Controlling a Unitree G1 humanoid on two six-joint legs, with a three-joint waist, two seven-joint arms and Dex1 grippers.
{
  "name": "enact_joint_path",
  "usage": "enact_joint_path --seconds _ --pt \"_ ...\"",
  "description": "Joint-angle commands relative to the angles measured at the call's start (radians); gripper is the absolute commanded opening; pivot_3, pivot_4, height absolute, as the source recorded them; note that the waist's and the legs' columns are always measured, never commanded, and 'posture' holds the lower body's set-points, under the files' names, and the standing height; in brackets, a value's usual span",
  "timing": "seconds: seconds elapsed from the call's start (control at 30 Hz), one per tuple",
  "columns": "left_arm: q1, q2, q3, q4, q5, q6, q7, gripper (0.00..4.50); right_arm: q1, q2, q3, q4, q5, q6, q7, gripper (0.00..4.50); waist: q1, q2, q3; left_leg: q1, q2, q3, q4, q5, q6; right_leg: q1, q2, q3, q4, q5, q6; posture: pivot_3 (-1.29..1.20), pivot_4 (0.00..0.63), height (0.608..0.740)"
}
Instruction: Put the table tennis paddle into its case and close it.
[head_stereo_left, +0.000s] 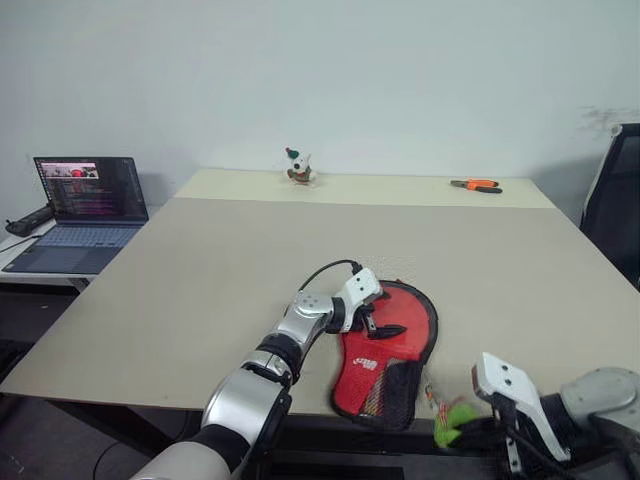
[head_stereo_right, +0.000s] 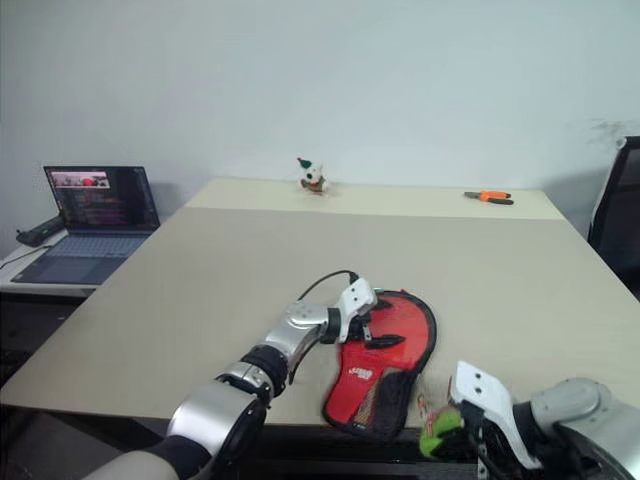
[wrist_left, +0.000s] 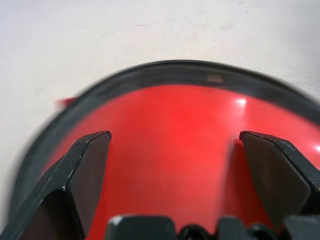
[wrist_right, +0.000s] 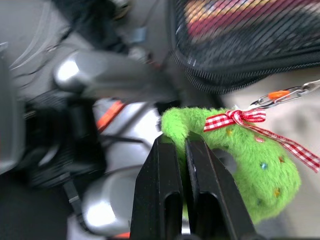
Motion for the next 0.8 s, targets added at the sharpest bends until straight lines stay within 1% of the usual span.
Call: enact_joint_path --seconds 0.03,0.13,0.23,0.3,0.4,0.6,0.73,0.77,0.8 --pt "-0.019 -0.010 -0.001 0.005 0.011 -0.007 0.013 4.50 0.015 0.022 0.041 -0.078 0.065 0.004 -0.020 0.02 -0.001 0.000 0.000 0.000 0.000 0.000 0.000 0.000 0.000 0.000 0.000 0.000 0.000 0.000 0.000 0.00 0.150 0.740" --pt "-0.017 -0.010 -0.006 0.005 0.019 -0.007 0.012 4.50 -0.025 0.072 0.087 -0.071 0.064 0.014 -0.081 0.02 -0.002 0.000 0.000 0.001 0.000 0.000 0.000 0.000 0.000 0.000 0.000 0.000 0.001 0.000 0.000 0.00 0.150 0.740" --pt "-0.015 -0.008 -0.008 0.005 0.026 -0.009 0.008 4.50 -0.103 0.133 0.131 -0.017 0.029 0.018 -0.156 0.02 -0.003 0.000 0.000 0.001 0.000 0.000 0.000 0.000 0.000 0.000 0.000 0.000 0.001 0.000 0.000 0.00 0.150 0.740" --pt "-0.015 -0.007 -0.007 0.006 0.028 -0.010 0.013 4.50 -0.149 0.174 0.126 0.021 0.030 0.045 -0.208 0.02 -0.003 0.000 0.000 0.001 0.000 0.000 0.000 0.000 0.000 0.000 0.000 0.000 0.001 0.000 0.000 0.00 0.150 0.740" --pt "-0.018 -0.004 0.001 0.006 0.026 -0.013 0.031 4.50 -0.190 0.197 0.071 0.046 0.084 0.083 -0.228 0.77 -0.003 0.000 0.000 0.001 0.000 0.000 0.000 0.000 0.000 0.000 0.000 0.000 0.001 0.000 0.000 0.00 0.150 0.740" --pt "-0.014 0.017 0.037 -0.019 -0.010 -0.017 0.028 4.50 -0.280 0.199 -0.017 0.085 0.186 0.159 -0.255 2.75 -0.004 0.000 0.000 0.001 0.000 0.000 0.000 0.000 0.000 0.000 0.000 0.001 0.002 0.000 -0.001 0.00 0.150 0.740" --pt "0.005 0.055 0.075 -0.076 -0.051 -0.023 0.000 4.50 -0.362 0.194 -0.096 0.165 0.238 0.180 -0.270 2.75 -0.005 0.000 0.000 0.001 0.001 0.000 0.000 0.000 0.000 0.000 0.000 0.001 0.002 0.001 -0.002 0.00 0.150 0.740" --pt "0.014 0.070 0.090 -0.103 -0.069 -0.017 -0.012 4.50 -0.391 0.207 -0.117 0.205 0.234 0.175 -0.291 2.75 -0.005 0.000 0.000 0.001 0.001 0.000 0.000 0.000 0.000 0.000 0.000 0.001 0.002 0.001 -0.002 0.00 0.150 0.740" --pt "0.031 0.094 0.116 -0.156 -0.106 0.011 -0.039 4.50 -0.434 0.234 -0.114 0.283 0.177 0.140 -0.345 2.75 -0.008 0.000 0.000 0.001 0.001 0.000 0.000 0.000 0.000 0.000 0.000 0.001 0.002 0.002 -0.003 0.00 0.150 0.740"
